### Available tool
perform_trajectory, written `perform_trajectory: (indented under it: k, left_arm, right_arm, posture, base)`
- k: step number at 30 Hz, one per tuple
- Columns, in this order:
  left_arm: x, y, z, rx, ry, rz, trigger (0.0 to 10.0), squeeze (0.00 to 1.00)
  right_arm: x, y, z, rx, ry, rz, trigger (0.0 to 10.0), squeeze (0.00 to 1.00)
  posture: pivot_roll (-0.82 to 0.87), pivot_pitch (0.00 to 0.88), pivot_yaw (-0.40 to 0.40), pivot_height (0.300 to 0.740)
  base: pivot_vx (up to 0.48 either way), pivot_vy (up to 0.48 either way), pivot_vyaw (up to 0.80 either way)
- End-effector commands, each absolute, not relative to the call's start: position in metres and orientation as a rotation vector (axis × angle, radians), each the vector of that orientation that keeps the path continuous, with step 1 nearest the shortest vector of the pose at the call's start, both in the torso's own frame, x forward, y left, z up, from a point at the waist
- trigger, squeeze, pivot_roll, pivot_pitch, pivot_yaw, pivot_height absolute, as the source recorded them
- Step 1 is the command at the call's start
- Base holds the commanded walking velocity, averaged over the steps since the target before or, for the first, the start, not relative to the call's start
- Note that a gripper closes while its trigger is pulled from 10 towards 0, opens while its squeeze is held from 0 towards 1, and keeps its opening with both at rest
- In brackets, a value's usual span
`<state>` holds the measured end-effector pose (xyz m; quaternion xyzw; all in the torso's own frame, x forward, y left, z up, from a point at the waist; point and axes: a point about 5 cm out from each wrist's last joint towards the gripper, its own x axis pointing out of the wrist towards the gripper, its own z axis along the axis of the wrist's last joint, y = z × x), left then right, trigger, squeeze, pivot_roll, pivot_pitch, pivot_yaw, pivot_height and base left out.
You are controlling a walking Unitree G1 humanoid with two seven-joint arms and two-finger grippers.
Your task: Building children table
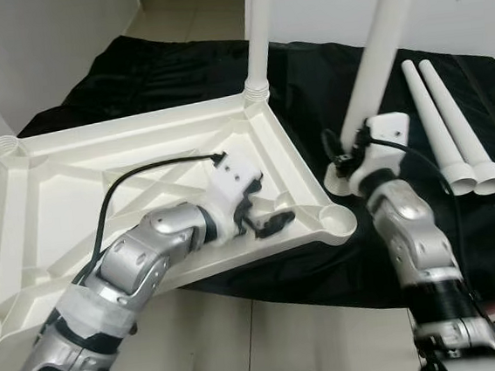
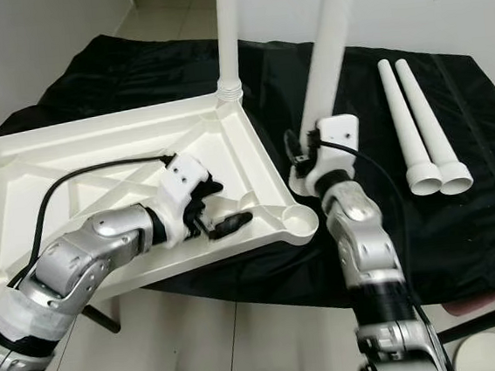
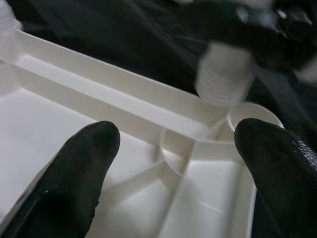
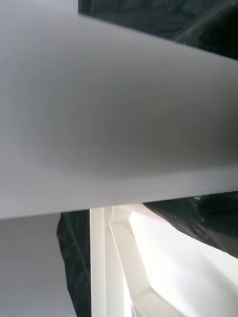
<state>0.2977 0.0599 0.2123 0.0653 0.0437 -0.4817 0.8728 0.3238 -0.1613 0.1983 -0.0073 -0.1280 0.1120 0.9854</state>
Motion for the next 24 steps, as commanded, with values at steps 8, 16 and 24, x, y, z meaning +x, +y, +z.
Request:
perform_trajectory:
  k: [8, 16, 24]
  left_arm:
    - [0.293, 0.063, 0.210, 0.129, 0.103, -1.037, 10.0, 0.00]
    - [0.291, 0.074, 0.212, 0.121, 0.123, -1.010, 10.0, 0.00]
    - [0.292, 0.083, 0.211, 0.107, 0.142, -0.943, 10.0, 0.00]
  right_arm:
    - [0.312, -0.155, 0.210, 0.061, -0.373, 0.280, 10.0, 0.00]
    - [0.302, -0.159, 0.211, 0.090, -0.401, 0.305, 10.0, 0.00]
    - [0.293, -0.165, 0.202, 0.084, -0.385, 0.303, 10.0, 0.00]
  posture:
    - [0.03, 0.100, -0.041, 0.740]
    - [0.04, 0.096, -0.042, 0.740]
    - [0.04, 0.099, -0.049, 0.740]
  base:
    - [0.000, 0.000, 0.00]
    - [0.000, 0.000, 0.00]
    - [0.000, 0.000, 0.00]
